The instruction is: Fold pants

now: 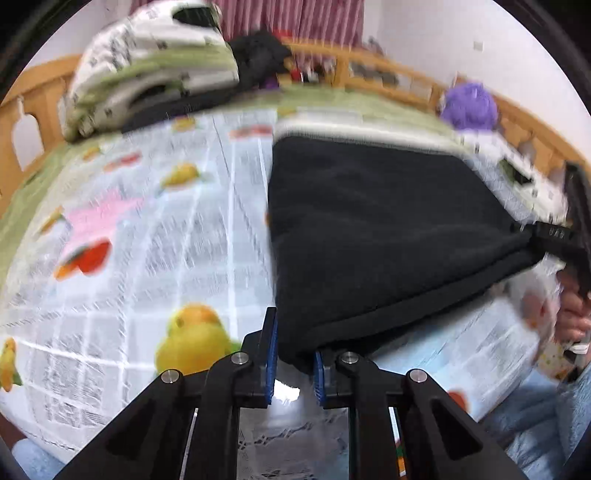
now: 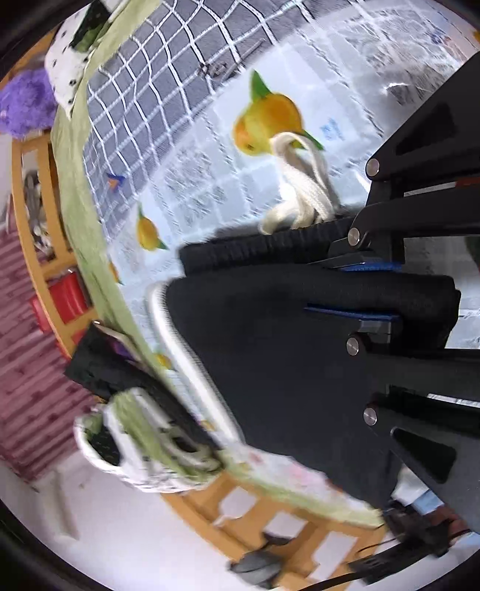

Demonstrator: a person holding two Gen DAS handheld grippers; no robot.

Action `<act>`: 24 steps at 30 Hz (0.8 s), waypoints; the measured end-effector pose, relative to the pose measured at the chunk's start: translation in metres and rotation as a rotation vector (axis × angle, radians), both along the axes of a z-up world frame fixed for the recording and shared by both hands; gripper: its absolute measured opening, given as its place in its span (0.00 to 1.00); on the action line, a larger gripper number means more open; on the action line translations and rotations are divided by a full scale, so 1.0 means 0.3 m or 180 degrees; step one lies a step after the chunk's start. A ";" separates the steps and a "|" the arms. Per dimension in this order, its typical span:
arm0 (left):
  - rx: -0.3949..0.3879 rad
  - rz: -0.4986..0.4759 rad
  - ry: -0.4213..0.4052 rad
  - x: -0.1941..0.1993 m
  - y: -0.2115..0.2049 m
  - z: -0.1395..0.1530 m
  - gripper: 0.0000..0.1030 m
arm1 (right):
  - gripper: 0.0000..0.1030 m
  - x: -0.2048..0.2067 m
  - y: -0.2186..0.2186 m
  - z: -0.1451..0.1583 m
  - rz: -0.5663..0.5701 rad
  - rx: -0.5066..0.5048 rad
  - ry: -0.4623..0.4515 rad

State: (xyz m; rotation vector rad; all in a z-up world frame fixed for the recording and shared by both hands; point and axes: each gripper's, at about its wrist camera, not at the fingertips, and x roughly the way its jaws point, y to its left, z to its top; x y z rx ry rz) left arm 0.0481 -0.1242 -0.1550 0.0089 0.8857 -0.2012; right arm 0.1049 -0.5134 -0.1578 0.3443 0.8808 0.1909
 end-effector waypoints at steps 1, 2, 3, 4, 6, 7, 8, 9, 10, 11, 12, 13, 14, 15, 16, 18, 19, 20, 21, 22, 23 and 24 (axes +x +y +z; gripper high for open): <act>-0.0021 -0.0033 0.0045 -0.002 0.003 -0.019 0.18 | 0.15 -0.005 0.011 0.004 0.0037 -0.0103 -0.0024; -0.0086 -0.0047 0.0053 -0.011 0.011 -0.021 0.18 | 0.15 -0.013 0.011 0.015 0.0085 -0.0127 -0.0029; -0.0133 -0.0068 0.0072 -0.023 0.020 -0.016 0.20 | 0.17 -0.018 0.000 0.023 0.0107 -0.0062 -0.0013; -0.0132 -0.0102 0.0106 -0.036 0.032 -0.005 0.30 | 0.18 -0.022 -0.016 0.030 0.0118 0.0018 0.0007; -0.0039 -0.0150 0.0092 -0.049 0.058 0.017 0.48 | 0.21 -0.037 -0.066 0.061 0.0028 0.0135 -0.0070; -0.0031 -0.0168 0.0036 -0.059 0.070 0.025 0.50 | 0.22 -0.046 -0.092 0.087 -0.0079 0.0157 -0.0221; -0.0053 -0.0190 -0.0019 -0.067 0.090 0.037 0.50 | 0.25 -0.047 -0.107 0.109 -0.0135 0.0178 -0.0318; -0.0093 -0.0232 -0.0049 -0.074 0.104 0.050 0.52 | 0.33 -0.036 -0.120 0.126 -0.0167 0.0222 -0.0371; -0.0146 -0.0254 -0.0066 -0.077 0.121 0.064 0.55 | 0.36 -0.018 -0.131 0.138 -0.0191 0.0290 -0.0406; -0.0186 -0.0211 -0.0091 -0.078 0.140 0.078 0.57 | 0.36 0.015 -0.140 0.147 -0.0227 0.0363 -0.0416; -0.0206 -0.0147 -0.0106 -0.070 0.153 0.085 0.58 | 0.36 0.046 -0.142 0.146 -0.0244 0.0399 -0.0397; -0.0239 -0.0089 -0.0111 -0.057 0.169 0.090 0.58 | 0.36 0.083 -0.138 0.141 -0.0254 0.0431 -0.0358; -0.0249 -0.0065 -0.0104 -0.045 0.177 0.094 0.58 | 0.36 0.127 -0.130 0.126 -0.0264 0.0471 -0.0298; -0.0239 -0.0036 -0.0106 -0.038 0.184 0.097 0.58 | 0.36 0.159 -0.118 0.107 -0.0252 0.0486 -0.0237; -0.0224 0.0014 -0.0127 -0.029 0.192 0.103 0.58 | 0.36 0.202 -0.090 0.070 -0.0188 0.0446 -0.0107; -0.0239 0.0065 -0.0143 -0.010 0.205 0.108 0.58 | 0.20 0.235 -0.028 0.013 -0.0109 0.0226 0.0069; -0.0253 0.0083 -0.0135 0.005 0.210 0.112 0.58 | 0.14 0.217 0.000 0.020 -0.0091 0.0053 -0.0082; -0.0256 0.0091 -0.0133 0.014 0.212 0.117 0.58 | 0.09 0.200 0.009 0.042 -0.0072 -0.0031 -0.0179; -0.0262 0.0093 -0.0145 0.020 0.215 0.123 0.58 | 0.08 0.177 0.004 0.076 -0.0063 -0.0030 -0.0270; -0.0277 0.0088 -0.0175 0.025 0.217 0.131 0.58 | 0.08 0.150 -0.019 0.106 -0.0107 0.0075 -0.0348; -0.0286 0.0083 -0.0198 0.025 0.218 0.137 0.58 | 0.08 0.139 -0.038 0.111 -0.0154 0.0097 -0.0337; -0.0287 0.0080 -0.0212 0.030 0.218 0.140 0.58 | 0.08 0.133 -0.049 0.103 -0.0189 0.0026 -0.0277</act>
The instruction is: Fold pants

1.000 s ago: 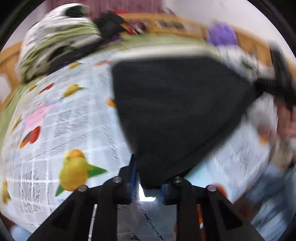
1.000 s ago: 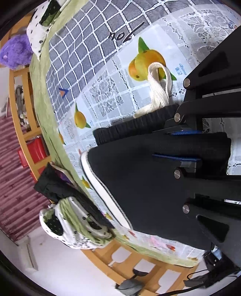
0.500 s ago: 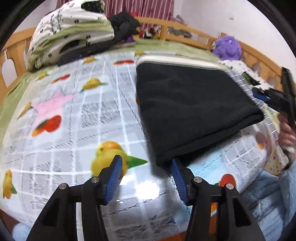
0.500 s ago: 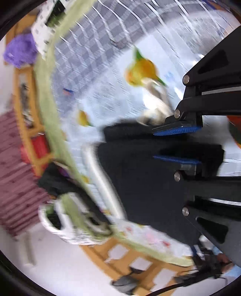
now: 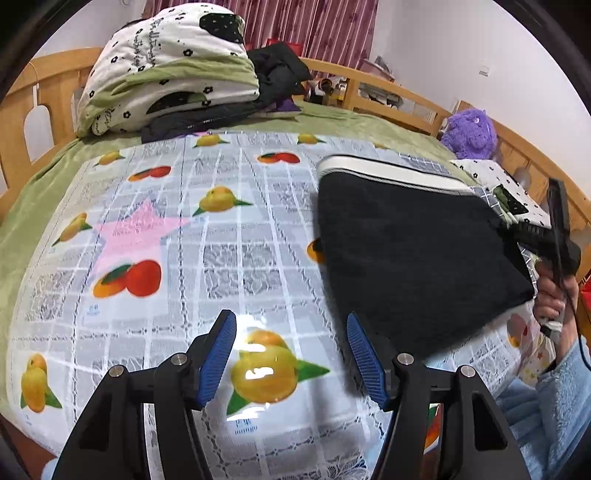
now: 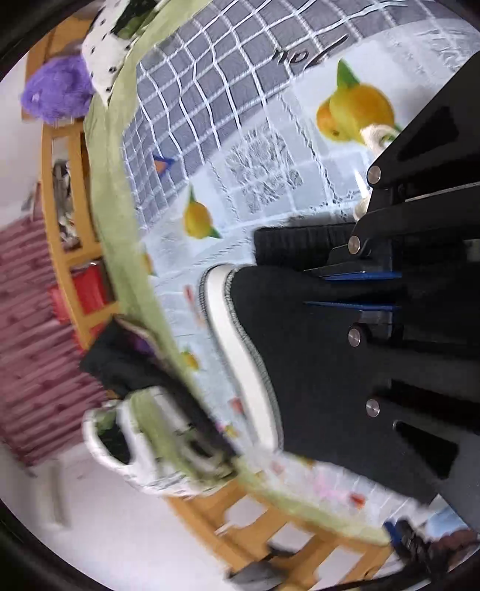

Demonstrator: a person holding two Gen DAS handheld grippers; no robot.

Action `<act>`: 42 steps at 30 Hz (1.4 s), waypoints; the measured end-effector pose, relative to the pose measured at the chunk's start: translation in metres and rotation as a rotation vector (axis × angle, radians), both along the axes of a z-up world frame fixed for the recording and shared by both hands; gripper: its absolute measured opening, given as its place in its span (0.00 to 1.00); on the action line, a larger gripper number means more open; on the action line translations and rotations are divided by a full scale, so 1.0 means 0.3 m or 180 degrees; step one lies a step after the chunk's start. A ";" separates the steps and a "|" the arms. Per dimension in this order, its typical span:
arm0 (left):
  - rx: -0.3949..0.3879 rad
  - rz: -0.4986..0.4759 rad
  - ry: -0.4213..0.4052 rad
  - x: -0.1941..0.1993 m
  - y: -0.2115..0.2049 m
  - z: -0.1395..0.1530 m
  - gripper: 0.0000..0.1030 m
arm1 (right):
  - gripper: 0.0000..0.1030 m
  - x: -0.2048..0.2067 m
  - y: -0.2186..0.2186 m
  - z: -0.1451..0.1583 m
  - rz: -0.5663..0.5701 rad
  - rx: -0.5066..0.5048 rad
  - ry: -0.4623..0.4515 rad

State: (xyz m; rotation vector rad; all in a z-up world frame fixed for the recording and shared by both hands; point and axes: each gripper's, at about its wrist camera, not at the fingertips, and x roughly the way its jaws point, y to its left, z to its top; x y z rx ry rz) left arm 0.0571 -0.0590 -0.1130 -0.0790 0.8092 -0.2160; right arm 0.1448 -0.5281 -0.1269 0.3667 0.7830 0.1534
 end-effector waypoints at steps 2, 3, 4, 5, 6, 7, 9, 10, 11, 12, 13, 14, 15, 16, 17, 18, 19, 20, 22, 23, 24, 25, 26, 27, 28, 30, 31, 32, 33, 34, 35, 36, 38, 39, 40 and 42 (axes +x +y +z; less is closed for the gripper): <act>-0.0042 -0.0017 -0.0008 0.008 -0.005 0.000 0.58 | 0.09 0.009 -0.001 -0.065 -0.0035 -0.0157 0.0238; -0.0073 -0.0021 0.0001 0.011 -0.011 -0.001 0.58 | 0.10 0.015 0.007 -0.097 -0.0035 -0.0184 0.0318; -0.0134 -0.0042 0.0021 0.016 -0.019 -0.002 0.58 | 0.13 0.010 0.006 -0.098 -0.0075 -0.0230 0.0263; -0.0203 -0.0093 0.0037 0.017 -0.028 0.000 0.58 | 0.18 -0.004 0.002 -0.075 -0.0102 -0.0243 0.0215; -0.0262 -0.0167 0.0031 0.013 -0.039 0.007 0.58 | 0.18 -0.018 -0.004 -0.054 -0.0116 -0.0222 0.0207; -0.0287 -0.0209 0.0005 0.002 -0.052 0.015 0.58 | 0.18 -0.044 -0.010 -0.028 -0.0166 -0.0208 0.0167; -0.0365 -0.0301 -0.0042 -0.011 -0.077 0.026 0.58 | 0.18 -0.134 -0.009 0.034 -0.0216 -0.0151 -0.0112; -0.0402 -0.0344 -0.0006 -0.012 -0.093 0.023 0.58 | 0.18 -0.170 0.004 0.053 -0.0154 -0.0111 -0.0238; -0.0434 -0.0385 0.0042 -0.010 -0.107 0.018 0.58 | 0.18 -0.207 0.027 0.066 -0.0061 -0.0104 -0.0338; -0.0475 -0.0415 0.0086 -0.008 -0.124 0.011 0.58 | 0.18 -0.224 0.050 0.064 -0.0001 -0.0139 -0.0369; -0.0492 -0.0425 0.0105 -0.009 -0.145 0.002 0.58 | 0.18 -0.230 0.075 0.046 0.0058 -0.0198 -0.0348; -0.0480 -0.0441 0.0102 -0.012 -0.160 -0.006 0.58 | 0.18 -0.225 0.096 0.016 0.0110 -0.0246 -0.0256; -0.0413 -0.0486 0.0097 -0.015 -0.183 -0.025 0.58 | 0.18 -0.207 0.109 -0.025 0.0154 -0.0293 -0.0099; -0.0318 -0.0504 0.0132 -0.014 -0.202 -0.049 0.58 | 0.19 -0.177 0.126 -0.088 0.0165 -0.0401 0.0134; -0.0188 -0.0499 0.0284 -0.005 -0.222 -0.091 0.58 | 0.18 -0.173 0.133 -0.107 0.0138 -0.0478 0.0118; -0.0081 -0.0493 0.0530 0.011 -0.238 -0.143 0.58 | 0.18 -0.181 0.138 -0.104 0.0129 -0.0512 0.0038; -0.0063 -0.0498 0.0806 0.026 -0.245 -0.201 0.58 | 0.18 -0.179 0.143 -0.095 0.0133 -0.0534 0.0050; -0.0082 -0.0491 0.0729 0.015 -0.242 -0.205 0.58 | 0.18 -0.177 0.146 -0.089 0.0129 -0.0537 0.0090; -0.0071 -0.0513 0.0576 -0.014 -0.239 -0.161 0.58 | 0.17 -0.174 0.146 -0.078 0.0158 -0.0538 0.0084; -0.0098 -0.0554 0.0489 -0.026 -0.236 -0.134 0.58 | 0.17 -0.175 0.134 -0.067 0.0177 -0.0523 0.0076; -0.0111 -0.0600 0.0377 -0.038 -0.231 -0.102 0.58 | 0.18 -0.177 0.125 -0.058 0.0171 -0.0499 0.0082; -0.0078 -0.0667 0.0264 -0.048 -0.225 -0.062 0.58 | 0.20 -0.177 0.107 -0.049 0.0154 -0.0462 0.0081; -0.0065 -0.0729 0.0196 -0.055 -0.219 -0.035 0.58 | 0.28 -0.171 0.089 -0.036 0.0129 -0.0421 0.0053; -0.0074 -0.0792 0.0118 -0.061 -0.210 -0.006 0.58 | 0.35 -0.170 0.070 -0.027 0.0082 -0.0392 0.0013; -0.0099 -0.0811 0.0031 -0.063 -0.196 0.022 0.58 | 0.38 -0.177 0.054 -0.019 0.0024 -0.0372 -0.0017; -0.0139 -0.0693 -0.0044 -0.038 -0.180 0.046 0.59 | 0.40 -0.153 0.015 -0.004 -0.0079 -0.0290 -0.0030; -0.0146 -0.0658 -0.0023 -0.014 -0.181 0.044 0.59 | 0.40 -0.138 0.003 0.000 -0.0088 -0.0232 -0.0039; -0.0139 -0.0621 0.0041 0.017 -0.187 0.025 0.59 | 0.40 -0.116 0.000 0.004 -0.0098 -0.0218 -0.0034; -0.0116 -0.0603 0.0098 0.038 -0.194 -0.001 0.58 | 0.40 -0.098 0.006 0.003 -0.0089 -0.0259 -0.0010; -0.0037 -0.0602 0.0188 0.062 -0.213 -0.046 0.58 | 0.40 -0.082 0.016 0.001 -0.0076 -0.0314 0.0024; 0.0072 -0.0601 0.0276 0.071 -0.231 -0.091 0.60 | 0.40 -0.066 0.029 -0.008 -0.0063 -0.0369 0.0074; 0.0173 -0.0603 0.0381 0.077 -0.246 -0.142 0.61 | 0.40 -0.061 0.037 -0.020 -0.0054 -0.0386 0.0115; 0.0021 -0.0634 0.0416 0.055 -0.241 -0.187 0.61 | 0.40 -0.050 0.054 -0.049 -0.0025 -0.0424 0.0243; 0.0013 -0.0641 0.0403 0.050 -0.236 -0.181 0.61 | 0.40 -0.051 0.063 -0.059 -0.0027 -0.0464 0.0278; 0.0031 -0.0666 0.0384 0.046 -0.230 -0.164 0.61 | 0.40 -0.057 0.066 -0.058 -0.0042 -0.0494 0.0247; 0.0021 -0.0636 0.0296 0.046 -0.210 -0.121 0.61 | 0.40 -0.069 0.070 -0.047 -0.0048 -0.0556 0.0220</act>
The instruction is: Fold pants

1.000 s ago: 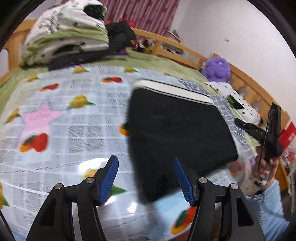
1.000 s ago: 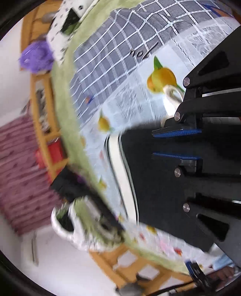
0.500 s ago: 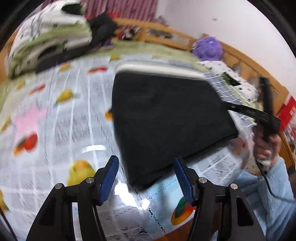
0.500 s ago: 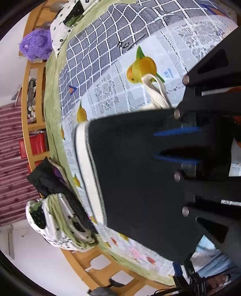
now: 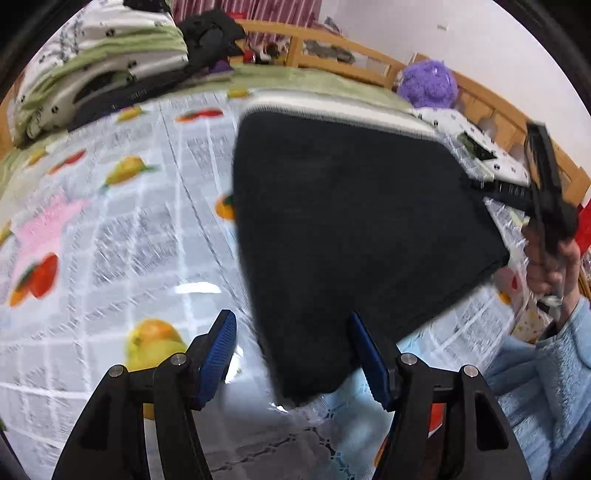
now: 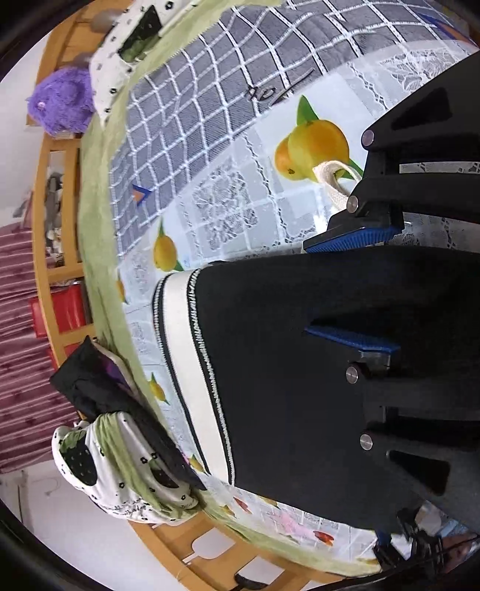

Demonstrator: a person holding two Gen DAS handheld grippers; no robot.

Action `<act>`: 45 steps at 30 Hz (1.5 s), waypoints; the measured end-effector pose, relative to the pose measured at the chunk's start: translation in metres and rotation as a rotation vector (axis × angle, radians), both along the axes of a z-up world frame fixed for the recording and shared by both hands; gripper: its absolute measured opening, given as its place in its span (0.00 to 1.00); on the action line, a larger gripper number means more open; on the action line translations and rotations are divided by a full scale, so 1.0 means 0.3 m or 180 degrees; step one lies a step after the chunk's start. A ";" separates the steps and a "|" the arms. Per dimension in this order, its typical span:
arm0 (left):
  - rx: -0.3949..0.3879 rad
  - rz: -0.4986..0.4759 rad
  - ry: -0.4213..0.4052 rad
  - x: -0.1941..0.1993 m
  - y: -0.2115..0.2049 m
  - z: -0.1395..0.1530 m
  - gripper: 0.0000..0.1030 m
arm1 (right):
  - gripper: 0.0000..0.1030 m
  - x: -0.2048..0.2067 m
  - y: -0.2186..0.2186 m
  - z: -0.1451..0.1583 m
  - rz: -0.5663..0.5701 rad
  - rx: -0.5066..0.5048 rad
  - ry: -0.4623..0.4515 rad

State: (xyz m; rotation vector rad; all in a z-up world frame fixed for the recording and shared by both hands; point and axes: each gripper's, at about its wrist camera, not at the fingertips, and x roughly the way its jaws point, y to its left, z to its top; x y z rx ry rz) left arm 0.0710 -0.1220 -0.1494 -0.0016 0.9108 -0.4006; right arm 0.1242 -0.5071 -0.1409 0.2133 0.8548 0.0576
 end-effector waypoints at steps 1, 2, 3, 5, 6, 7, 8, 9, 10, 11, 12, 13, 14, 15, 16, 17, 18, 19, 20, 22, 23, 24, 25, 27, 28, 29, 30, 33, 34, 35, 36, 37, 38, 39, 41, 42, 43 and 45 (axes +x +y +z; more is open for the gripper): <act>-0.0024 0.0051 -0.0062 0.008 0.016 0.030 0.59 | 0.40 -0.003 -0.002 0.008 0.0000 -0.0007 -0.0011; -0.0055 0.0069 -0.0080 0.017 0.023 0.051 0.59 | 0.40 -0.005 -0.004 0.015 0.0004 0.0008 -0.0028; -0.0083 0.0079 -0.0073 0.037 0.029 0.071 0.59 | 0.40 -0.003 -0.009 0.020 0.0008 0.0029 -0.0040; -0.0151 0.0087 -0.0057 0.097 0.029 0.104 0.59 | 0.45 0.014 -0.022 0.023 0.0002 0.0093 -0.0025; -0.0204 0.0070 -0.0068 0.125 0.027 0.113 0.59 | 0.47 0.024 -0.029 0.021 -0.0002 0.0132 -0.0007; -0.0252 0.0066 -0.0052 0.168 0.023 0.115 0.59 | 0.47 0.040 -0.039 0.015 -0.0009 0.0192 0.0022; -0.0274 0.0091 -0.0006 0.199 0.024 0.108 0.59 | 0.48 0.058 -0.047 0.008 -0.0016 0.0256 0.0071; -0.0328 0.0130 0.0070 0.237 0.024 0.095 0.59 | 0.48 0.078 -0.053 -0.001 -0.0013 0.0318 0.0128; -0.0458 0.0171 0.0165 0.276 0.026 0.076 0.59 | 0.48 0.103 -0.060 -0.015 0.0006 0.0394 0.0196; -0.0562 0.0197 0.0233 0.303 0.036 0.059 0.59 | 0.49 0.121 -0.062 -0.025 0.0019 0.0439 0.0234; -0.0647 0.0224 0.0302 0.330 0.042 0.039 0.59 | 0.52 0.137 -0.067 -0.034 0.0029 0.0483 0.0251; -0.0695 0.0264 0.0379 0.356 0.048 0.015 0.59 | 0.53 0.149 -0.072 -0.041 0.0041 0.0518 0.0257; -0.0715 0.0305 0.0446 0.380 0.052 -0.011 0.59 | 0.56 0.164 -0.080 -0.053 0.0076 0.0572 0.0289; -0.0756 0.0326 0.0516 0.405 0.056 -0.039 0.58 | 0.56 0.174 -0.085 -0.063 0.0107 0.0620 0.0327; -0.0815 0.0314 0.0586 0.426 0.056 -0.061 0.58 | 0.56 0.185 -0.093 -0.076 0.0146 0.0699 0.0377; -0.0891 0.0281 0.0664 0.447 0.054 -0.083 0.58 | 0.56 0.191 -0.096 -0.083 0.0165 0.0750 0.0403; -0.0967 0.0250 0.0694 0.465 0.051 -0.097 0.58 | 0.56 0.201 -0.102 -0.095 0.0205 0.0829 0.0427; -0.1014 0.0212 0.0681 0.482 0.043 -0.101 0.57 | 0.56 0.207 -0.104 -0.104 0.0226 0.0865 0.0436; -0.1029 0.0157 0.0676 0.496 0.030 -0.104 0.55 | 0.56 0.217 -0.106 -0.120 0.0269 0.0953 0.0452; -0.1049 0.0093 0.0719 0.524 0.001 -0.118 0.47 | 0.56 0.236 -0.106 -0.150 0.0316 0.1127 0.0497; -0.1051 0.0089 0.0736 0.532 -0.005 -0.121 0.45 | 0.58 0.244 -0.107 -0.156 0.0306 0.1157 0.0505; -0.1048 0.0063 0.0737 0.537 -0.010 -0.121 0.37 | 0.57 0.247 -0.108 -0.156 0.0312 0.1175 0.0502; -0.1088 0.0028 0.0722 0.540 -0.006 -0.117 0.29 | 0.56 0.247 -0.109 -0.151 0.0328 0.1187 0.0480; -0.1224 0.0041 0.0698 0.534 0.014 -0.101 0.20 | 0.46 0.241 -0.105 -0.127 0.0331 0.1201 0.0397; -0.1240 0.0039 0.0679 0.531 0.026 -0.083 0.19 | 0.42 0.233 -0.106 -0.106 0.0310 0.1252 0.0336; -0.1239 0.0034 0.0652 0.527 0.037 -0.067 0.18 | 0.26 0.226 -0.112 -0.086 0.0308 0.1383 0.0273; -0.1254 0.0027 0.0636 0.528 0.061 -0.048 0.16 | 0.22 0.222 -0.115 -0.071 0.0348 0.1617 0.0219; -0.1277 0.0050 0.0604 0.515 0.142 0.011 0.15 | 0.20 0.223 -0.034 -0.043 0.0376 0.1651 0.0202; -0.1231 0.0084 0.0527 0.503 0.188 0.043 0.15 | 0.20 0.227 0.022 -0.040 0.0409 0.1643 0.0206; -0.1165 0.0123 0.0476 0.503 0.223 0.067 0.15 | 0.20 0.233 0.065 -0.040 0.0462 0.1714 0.0215; -0.1032 0.0214 0.0419 0.497 0.276 0.095 0.15 | 0.19 0.246 0.111 -0.041 0.0518 0.1796 0.0233; -0.0916 0.0282 0.0413 0.500 0.307 0.107 0.15 | 0.19 0.264 0.177 -0.043 0.0602 0.1867 0.0267; -0.0760 0.0380 0.0423 0.500 0.346 0.114 0.16 | 0.19 0.278 0.229 -0.044 0.0673 0.1877 0.0284; -0.0647 0.0492 0.0448 0.503 0.380 0.109 0.19 | 0.19 0.290 0.280 -0.048 0.0735 0.1855 0.0287; -0.0462 0.0695 0.0602 0.506 0.438 0.056 0.24 | 0.20 0.316 0.376 -0.073 0.0783 0.1725 0.0256; -0.0463 0.0732 0.0658 0.506 0.456 0.028 0.30 | 0.21 0.320 0.399 -0.086 0.0769 0.1651 0.0211; -0.0507 0.0808 0.0713 0.500 0.475 -0.009 0.33 | 0.22 0.320 0.417 -0.103 0.0735 0.1542 0.0162; -0.0546 0.0829 0.0597 0.477 0.480 -0.029 0.35 | 0.25 0.307 0.439 -0.121 0.0711 0.1259 0.0156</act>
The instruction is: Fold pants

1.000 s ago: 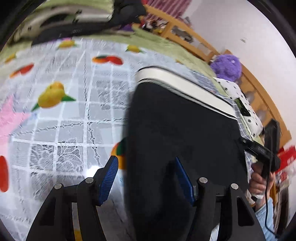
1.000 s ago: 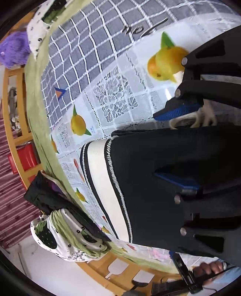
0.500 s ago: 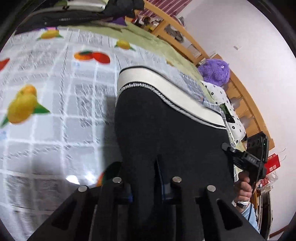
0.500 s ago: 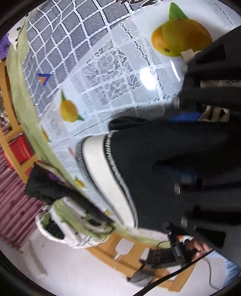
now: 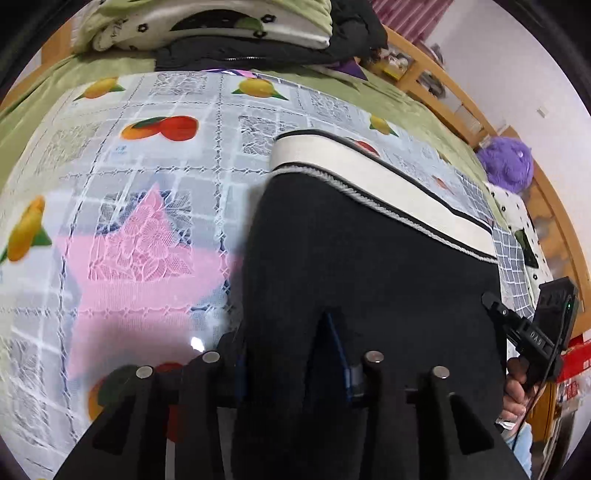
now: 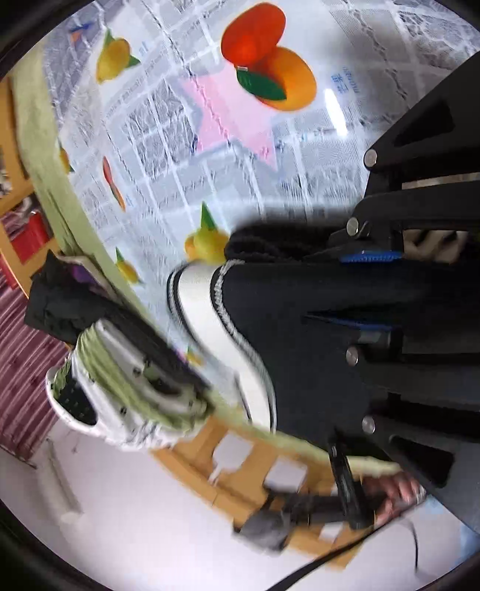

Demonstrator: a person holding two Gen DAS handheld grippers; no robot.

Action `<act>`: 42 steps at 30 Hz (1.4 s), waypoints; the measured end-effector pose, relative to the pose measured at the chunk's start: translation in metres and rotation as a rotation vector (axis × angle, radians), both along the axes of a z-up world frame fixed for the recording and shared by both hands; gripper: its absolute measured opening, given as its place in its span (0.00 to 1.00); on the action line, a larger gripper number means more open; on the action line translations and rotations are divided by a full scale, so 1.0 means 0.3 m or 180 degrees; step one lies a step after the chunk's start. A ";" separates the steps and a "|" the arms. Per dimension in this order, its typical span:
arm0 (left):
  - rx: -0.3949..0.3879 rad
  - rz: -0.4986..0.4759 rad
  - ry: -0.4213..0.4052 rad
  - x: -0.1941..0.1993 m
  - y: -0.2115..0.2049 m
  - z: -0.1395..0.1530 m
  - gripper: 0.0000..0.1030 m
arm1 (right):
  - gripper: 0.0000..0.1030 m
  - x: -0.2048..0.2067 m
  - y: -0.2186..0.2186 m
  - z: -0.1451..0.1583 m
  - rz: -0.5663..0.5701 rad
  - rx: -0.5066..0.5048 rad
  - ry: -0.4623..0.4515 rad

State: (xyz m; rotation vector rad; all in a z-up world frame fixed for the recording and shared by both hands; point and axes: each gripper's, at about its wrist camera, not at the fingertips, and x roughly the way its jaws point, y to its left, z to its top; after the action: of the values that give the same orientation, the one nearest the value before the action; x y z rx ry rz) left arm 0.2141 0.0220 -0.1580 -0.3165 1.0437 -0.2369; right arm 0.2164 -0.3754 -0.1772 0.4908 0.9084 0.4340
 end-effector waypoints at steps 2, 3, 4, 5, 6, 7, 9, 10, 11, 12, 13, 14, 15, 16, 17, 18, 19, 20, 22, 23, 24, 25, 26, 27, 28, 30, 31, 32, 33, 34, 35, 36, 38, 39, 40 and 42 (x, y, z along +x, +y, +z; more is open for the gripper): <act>0.0204 -0.0006 -0.0148 -0.015 -0.008 0.029 0.35 | 0.29 -0.012 0.025 0.042 0.0011 -0.0395 -0.0005; 0.0384 -0.0010 -0.0264 -0.025 -0.013 0.059 0.35 | 0.30 -0.023 0.042 0.076 0.0032 -0.0629 -0.0047; 0.0535 -0.0032 -0.0429 -0.037 -0.021 0.102 0.37 | 0.30 -0.037 0.054 0.110 0.0028 -0.0835 -0.0125; 0.0567 -0.0063 -0.0542 -0.042 -0.024 0.133 0.41 | 0.30 -0.056 0.068 0.168 -0.0052 -0.1108 -0.0297; 0.0528 -0.0100 -0.0641 -0.044 -0.024 0.162 0.51 | 0.30 -0.062 0.070 0.211 -0.0081 -0.1178 -0.0446; 0.0414 -0.0143 -0.0753 -0.028 -0.032 0.199 0.55 | 0.30 -0.063 0.074 0.249 -0.0062 -0.1131 -0.0564; 0.0278 -0.0227 -0.0858 0.007 -0.058 0.233 0.55 | 0.32 -0.030 0.109 0.299 0.0020 -0.1016 -0.0661; 0.0230 -0.0270 -0.0911 0.038 -0.077 0.244 0.55 | 0.32 0.002 0.140 0.312 0.0066 -0.1041 -0.0711; 0.0202 -0.0298 -0.0961 0.059 -0.097 0.245 0.55 | 0.32 0.033 0.158 0.313 0.0092 -0.1090 -0.0761; 0.0190 -0.0328 -0.1003 0.083 -0.114 0.238 0.55 | 0.32 0.062 0.181 0.304 0.0143 -0.1136 -0.0805; 0.0238 -0.0352 -0.0982 0.121 -0.142 0.214 0.55 | 0.32 0.102 0.203 0.276 0.0223 -0.1203 -0.0805; 0.0335 -0.0375 -0.0907 0.149 -0.164 0.189 0.55 | 0.32 0.116 0.210 0.248 0.0258 -0.1279 -0.0780; 0.0494 -0.0414 -0.0791 0.183 -0.192 0.155 0.54 | 0.30 0.153 0.226 0.193 0.0286 -0.1458 -0.0705; 0.0648 -0.0481 -0.0686 0.212 -0.213 0.115 0.51 | 0.30 0.184 0.235 0.139 0.0320 -0.1629 -0.0614; 0.0694 -0.0511 -0.0642 0.222 -0.218 0.089 0.50 | 0.29 0.197 0.236 0.097 0.0338 -0.1742 -0.0609; 0.0721 -0.0506 -0.0666 0.219 -0.221 0.075 0.50 | 0.29 0.196 0.231 0.097 0.0324 -0.1732 -0.0639; 0.0758 -0.0507 -0.0746 0.206 -0.222 0.069 0.50 | 0.29 0.198 0.226 0.102 0.0316 -0.1719 -0.0592; 0.0774 -0.0500 -0.0783 0.200 -0.223 0.069 0.50 | 0.29 0.199 0.237 0.104 0.0294 -0.1770 -0.0579; 0.0765 -0.0480 -0.0796 0.199 -0.218 0.056 0.50 | 0.29 0.189 0.256 0.094 0.0296 -0.1897 -0.0668; 0.0751 -0.0486 -0.0795 0.201 -0.215 0.052 0.50 | 0.29 0.187 0.253 0.093 0.0298 -0.1889 -0.0675; 0.0720 -0.0480 -0.0803 0.201 -0.210 0.050 0.50 | 0.29 0.189 0.247 0.093 0.0293 -0.1840 -0.0657; 0.0677 -0.0468 -0.0832 0.196 -0.205 0.050 0.50 | 0.29 0.192 0.235 0.091 0.0278 -0.1766 -0.0640; 0.0658 -0.0462 -0.0860 0.188 -0.202 0.049 0.50 | 0.29 0.192 0.232 0.090 0.0262 -0.1728 -0.0634; 0.0666 -0.0463 -0.0886 0.178 -0.204 0.050 0.50 | 0.29 0.188 0.229 0.094 0.0235 -0.1692 -0.0625; 0.0710 -0.0478 -0.0889 0.165 -0.207 0.053 0.50 | 0.29 0.179 0.227 0.099 0.0209 -0.1685 -0.0615; 0.0841 -0.0527 -0.0821 0.139 -0.219 0.062 0.50 | 0.30 0.152 0.233 0.119 0.0171 -0.1712 -0.0600; 0.0871 -0.0557 -0.0840 0.108 -0.218 0.073 0.50 | 0.31 0.126 0.229 0.132 0.0142 -0.1689 -0.0569; 0.0830 -0.0596 -0.0846 0.080 -0.214 0.080 0.51 | 0.33 0.100 0.223 0.140 0.0130 -0.1651 -0.0538; 0.0746 -0.0665 -0.0776 0.059 -0.208 0.078 0.52 | 0.33 0.070 0.217 0.145 0.0120 -0.1618 -0.0520; 0.0589 -0.0767 -0.0633 0.034 -0.199 0.068 0.52 | 0.33 0.034 0.211 0.148 0.0124 -0.1569 -0.0499; 0.0455 -0.0815 -0.0547 0.006 -0.188 0.055 0.52 | 0.33 -0.020 0.204 0.149 0.0171 -0.1512 -0.0477; 0.0392 -0.0796 -0.0528 -0.040 -0.172 0.042 0.52 | 0.33 -0.061 0.203 0.144 0.0234 -0.1516 -0.0447; 0.0440 -0.0769 -0.0544 -0.111 -0.157 0.026 0.51 | 0.33 -0.171 0.204 0.134 0.0274 -0.1608 -0.0472; 0.0476 -0.0759 -0.0586 -0.150 -0.149 0.024 0.51 | 0.33 -0.220 0.201 0.134 0.0260 -0.1623 -0.0519; 0.0524 -0.0747 -0.0634 -0.200 -0.140 0.023 0.51 | 0.33 -0.259 0.197 0.134 0.0273 -0.1614 -0.0526; 0.0583 -0.0706 -0.0630 -0.263 -0.125 0.015 0.52 | 0.33 -0.336 0.182 0.123 0.0272 -0.1508 -0.0427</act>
State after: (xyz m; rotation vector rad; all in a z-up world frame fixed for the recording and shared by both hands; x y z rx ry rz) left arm 0.1352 -0.0156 -0.1535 -0.0102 0.8963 -0.3618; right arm 0.1155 -0.3209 -0.1402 -0.0103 0.8691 0.3103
